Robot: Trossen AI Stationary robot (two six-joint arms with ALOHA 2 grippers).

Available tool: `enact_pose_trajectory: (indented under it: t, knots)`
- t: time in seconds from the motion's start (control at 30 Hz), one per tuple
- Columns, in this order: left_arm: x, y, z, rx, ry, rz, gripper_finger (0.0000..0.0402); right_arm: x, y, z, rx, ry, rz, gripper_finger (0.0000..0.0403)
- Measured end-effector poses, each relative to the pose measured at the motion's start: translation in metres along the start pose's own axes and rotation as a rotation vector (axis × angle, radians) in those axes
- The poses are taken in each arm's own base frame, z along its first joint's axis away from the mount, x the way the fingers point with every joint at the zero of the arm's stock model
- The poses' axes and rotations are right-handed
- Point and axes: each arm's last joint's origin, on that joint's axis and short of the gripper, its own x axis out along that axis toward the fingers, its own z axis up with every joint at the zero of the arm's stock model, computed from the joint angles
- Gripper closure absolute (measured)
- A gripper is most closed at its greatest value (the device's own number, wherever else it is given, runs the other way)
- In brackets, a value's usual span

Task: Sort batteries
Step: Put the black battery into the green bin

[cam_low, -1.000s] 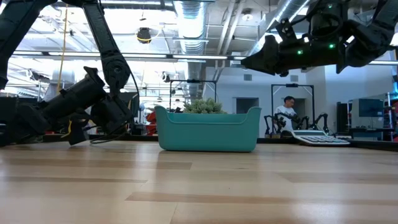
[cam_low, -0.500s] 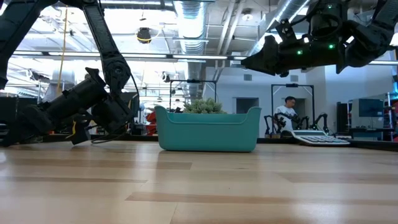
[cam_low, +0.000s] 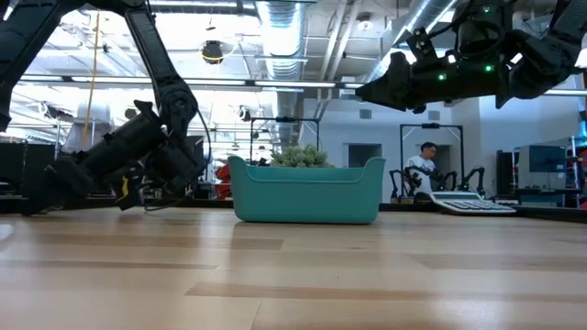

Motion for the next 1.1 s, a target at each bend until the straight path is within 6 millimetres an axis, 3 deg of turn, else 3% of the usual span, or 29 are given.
enact_pose_trajectory:
  t: [0.33, 0.67, 1.1]
  knots:
    - [-0.013, 0.003, 0.006, -0.008, -0.048, 0.009, 0.0111, 0.0, 0.0, 0.0, 0.0, 0.0, 0.0, 0.0222]
    - [-0.007, 0.013, 0.003, -0.01, -0.026, -0.002, 0.0116, 0.0, 0.0, 0.0, 0.0, 0.0, 0.0, 0.0222]
    - [-0.004, 0.02, 0.004, -0.043, -0.031, -0.008, 0.0273, 0.0, 0.0, 0.0, 0.0, 0.001, 0.0, 0.0222]
